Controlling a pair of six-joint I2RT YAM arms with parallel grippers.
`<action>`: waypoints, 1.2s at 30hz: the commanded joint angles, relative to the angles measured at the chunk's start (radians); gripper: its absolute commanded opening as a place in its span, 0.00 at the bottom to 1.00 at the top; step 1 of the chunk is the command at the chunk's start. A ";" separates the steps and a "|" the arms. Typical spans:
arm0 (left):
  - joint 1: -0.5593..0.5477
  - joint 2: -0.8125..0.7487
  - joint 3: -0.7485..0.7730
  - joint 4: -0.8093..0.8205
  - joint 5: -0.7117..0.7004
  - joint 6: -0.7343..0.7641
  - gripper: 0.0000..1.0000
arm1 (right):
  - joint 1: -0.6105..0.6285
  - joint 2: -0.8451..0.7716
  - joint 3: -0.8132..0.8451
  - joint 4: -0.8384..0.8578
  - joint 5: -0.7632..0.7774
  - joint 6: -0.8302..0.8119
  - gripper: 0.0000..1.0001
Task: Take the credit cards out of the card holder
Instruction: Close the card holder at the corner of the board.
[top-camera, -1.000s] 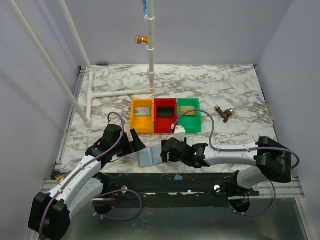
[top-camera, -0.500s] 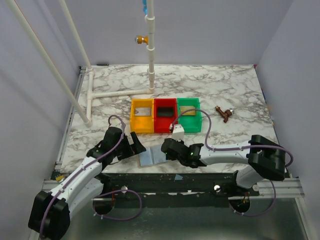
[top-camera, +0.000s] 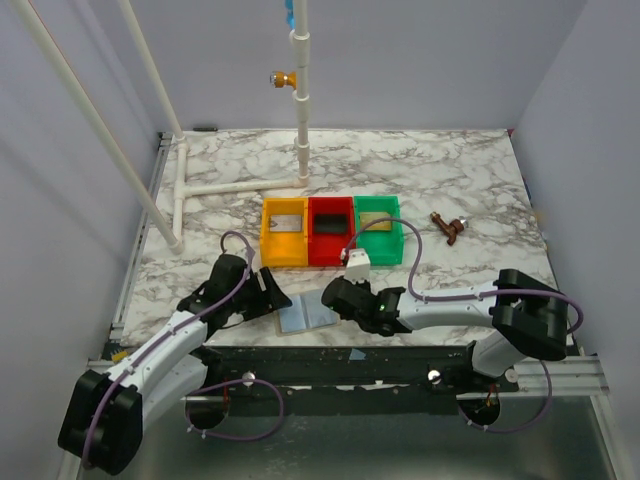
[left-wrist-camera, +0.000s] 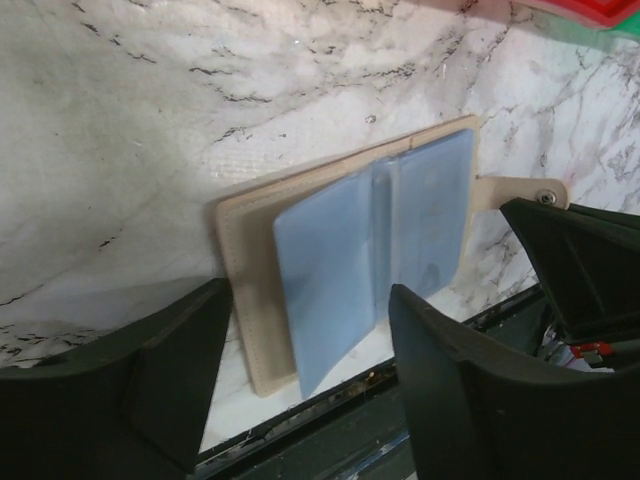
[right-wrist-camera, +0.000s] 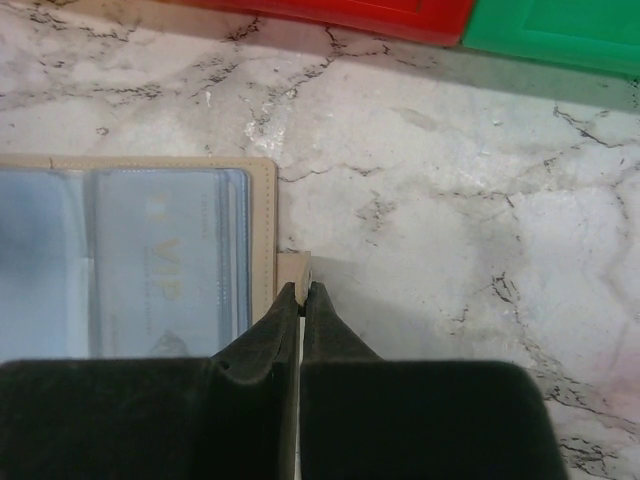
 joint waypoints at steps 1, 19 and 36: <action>0.005 0.029 -0.014 0.036 0.046 -0.011 0.61 | 0.004 0.006 0.013 -0.067 0.059 0.045 0.01; -0.046 0.070 -0.047 0.147 0.085 -0.072 0.50 | 0.004 -0.040 -0.019 -0.112 0.043 0.097 0.01; -0.057 0.003 0.051 0.176 0.184 -0.112 0.33 | 0.005 -0.029 -0.030 -0.022 -0.049 0.060 0.01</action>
